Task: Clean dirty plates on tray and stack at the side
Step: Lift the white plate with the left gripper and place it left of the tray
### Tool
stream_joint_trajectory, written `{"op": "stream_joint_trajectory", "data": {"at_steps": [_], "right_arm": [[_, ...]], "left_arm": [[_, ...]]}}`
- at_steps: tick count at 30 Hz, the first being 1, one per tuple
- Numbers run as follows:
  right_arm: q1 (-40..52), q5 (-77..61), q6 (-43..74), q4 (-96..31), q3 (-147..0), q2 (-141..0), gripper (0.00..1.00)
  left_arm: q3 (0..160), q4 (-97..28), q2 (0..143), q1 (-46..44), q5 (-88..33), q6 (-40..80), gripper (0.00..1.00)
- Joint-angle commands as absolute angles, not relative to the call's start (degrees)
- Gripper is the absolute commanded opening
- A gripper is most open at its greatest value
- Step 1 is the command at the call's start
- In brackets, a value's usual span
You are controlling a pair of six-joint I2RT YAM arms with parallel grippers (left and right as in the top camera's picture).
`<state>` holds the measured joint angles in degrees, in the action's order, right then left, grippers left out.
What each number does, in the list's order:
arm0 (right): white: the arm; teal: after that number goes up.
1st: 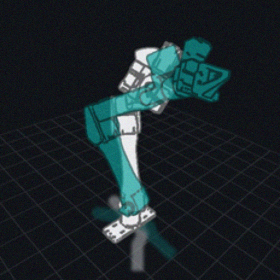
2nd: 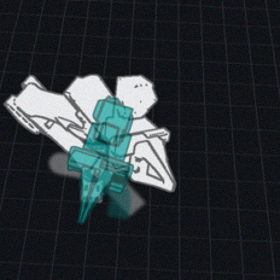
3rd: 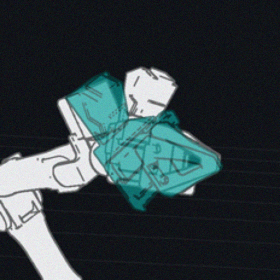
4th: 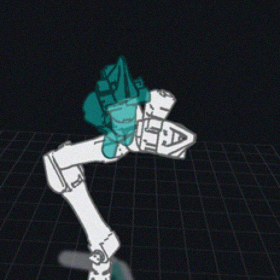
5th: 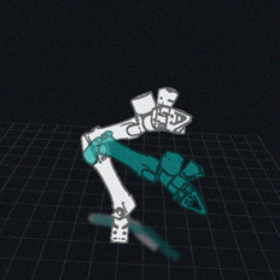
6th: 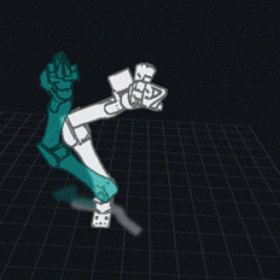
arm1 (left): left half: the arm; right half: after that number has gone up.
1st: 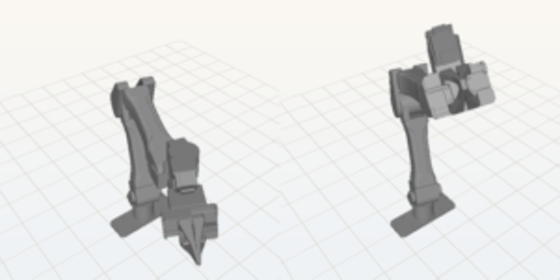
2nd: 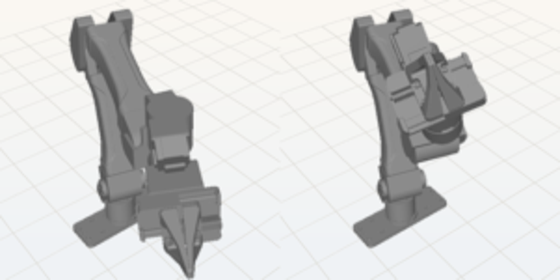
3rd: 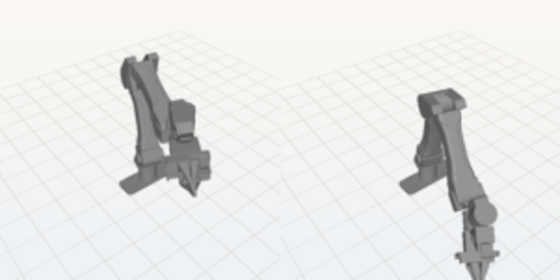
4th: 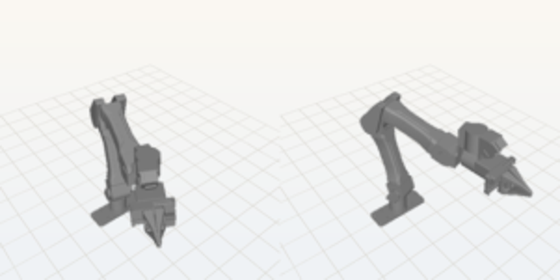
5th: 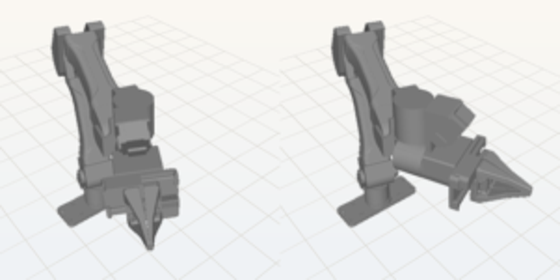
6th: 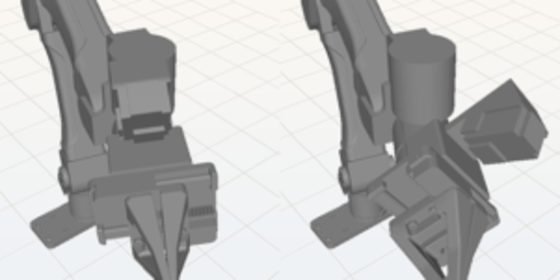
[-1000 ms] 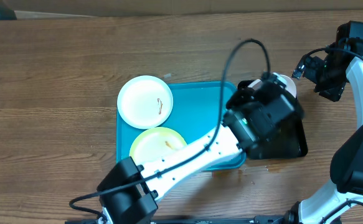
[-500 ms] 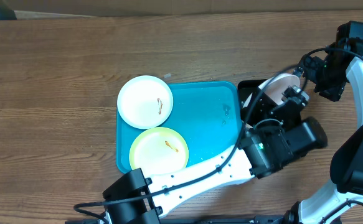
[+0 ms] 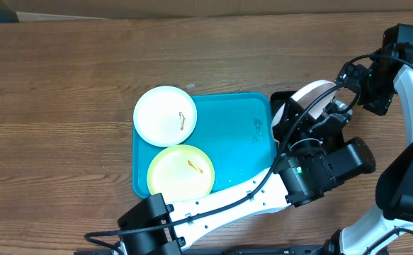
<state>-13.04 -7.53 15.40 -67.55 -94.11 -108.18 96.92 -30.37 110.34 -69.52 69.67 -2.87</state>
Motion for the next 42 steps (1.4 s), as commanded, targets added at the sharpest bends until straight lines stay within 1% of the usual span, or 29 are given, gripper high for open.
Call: {"op": "stream_joint_trajectory", "data": {"at_steps": [1, 7, 9, 13, 14, 15, 20, 21, 23, 26, 31, 32, 33, 35, 38, 42], "right_arm": [[-12.93, -8.01, 15.70, -67.37, -94.50, -107.48, 1.00], [-12.93, -8.01, 15.70, -67.40, -94.50, -107.48, 1.00], [-12.93, -8.01, 15.70, -67.40, -94.50, -107.48, 1.00], [-12.93, -8.01, 15.70, -67.40, -94.50, -107.48, 1.00], [-12.93, -8.01, 15.70, -67.37, -94.50, -107.48, 1.00], [-12.93, -8.01, 15.70, -67.37, -94.50, -107.48, 1.00], [-12.93, -8.01, 15.70, -67.40, -94.50, -107.48, 1.00], [-12.93, -8.01, 15.70, -67.40, -94.50, -107.48, 1.00], [-12.93, -8.01, 15.70, -67.37, -94.50, -107.48, 1.00], [-12.93, -8.01, 15.70, -67.37, -94.50, -107.48, 1.00], [-12.93, -8.01, 15.70, -67.37, -94.50, -107.48, 1.00], [-12.93, -8.01, 15.70, -67.40, -94.50, -107.48, 1.00], [-12.93, -8.01, 15.70, -67.40, -94.50, -107.48, 1.00], [-12.93, -8.01, 15.70, -67.40, -94.50, -107.48, 1.00], [-12.93, -8.01, 15.70, -67.40, -94.50, -107.48, 1.00], [-12.93, -8.01, 15.70, -67.37, -94.50, -107.48, 1.00]], "left_arm": [[98.94, -30.85, 108.97, -69.41, 71.99, 0.25, 0.04], [98.94, -31.51, 108.97, -69.36, 71.42, 3.01, 0.04], [98.94, -32.91, 108.97, -68.97, 67.33, 4.54, 0.04], [98.94, -38.22, 108.97, -66.43, 53.74, 10.59, 0.04], [98.94, -40.93, 108.97, -64.51, 47.24, 14.26, 0.04], [98.94, -42.30, 108.97, -63.26, 43.46, 15.92, 0.04], [98.94, -45.74, 108.97, -55.53, 24.10, 18.92, 0.04], [98.96, -45.95, 108.95, -51.62, 14.26, 18.90, 0.04], [99.04, -46.19, 108.88, -47.27, 5.28, 18.87, 0.04], [99.20, -46.83, 108.66, -38.48, -7.18, 18.87, 0.04], [99.20, -49.67, 108.62, -23.31, -18.02, 18.87, 0.04], [99.20, -51.53, 108.62, -17.17, -22.13, 18.85, 0.04], [99.20, -52.58, 108.62, -13.43, -24.53, 18.81, 0.04], [99.20, -54.19, 108.62, -6.68, -27.35, 18.39, 0.04], [99.18, -56.14, 108.62, 3.44, -27.42, 17.78, 0.04], [99.15, -59.09, 108.62, 14.52, -22.98, 17.78, 0.04]]}}
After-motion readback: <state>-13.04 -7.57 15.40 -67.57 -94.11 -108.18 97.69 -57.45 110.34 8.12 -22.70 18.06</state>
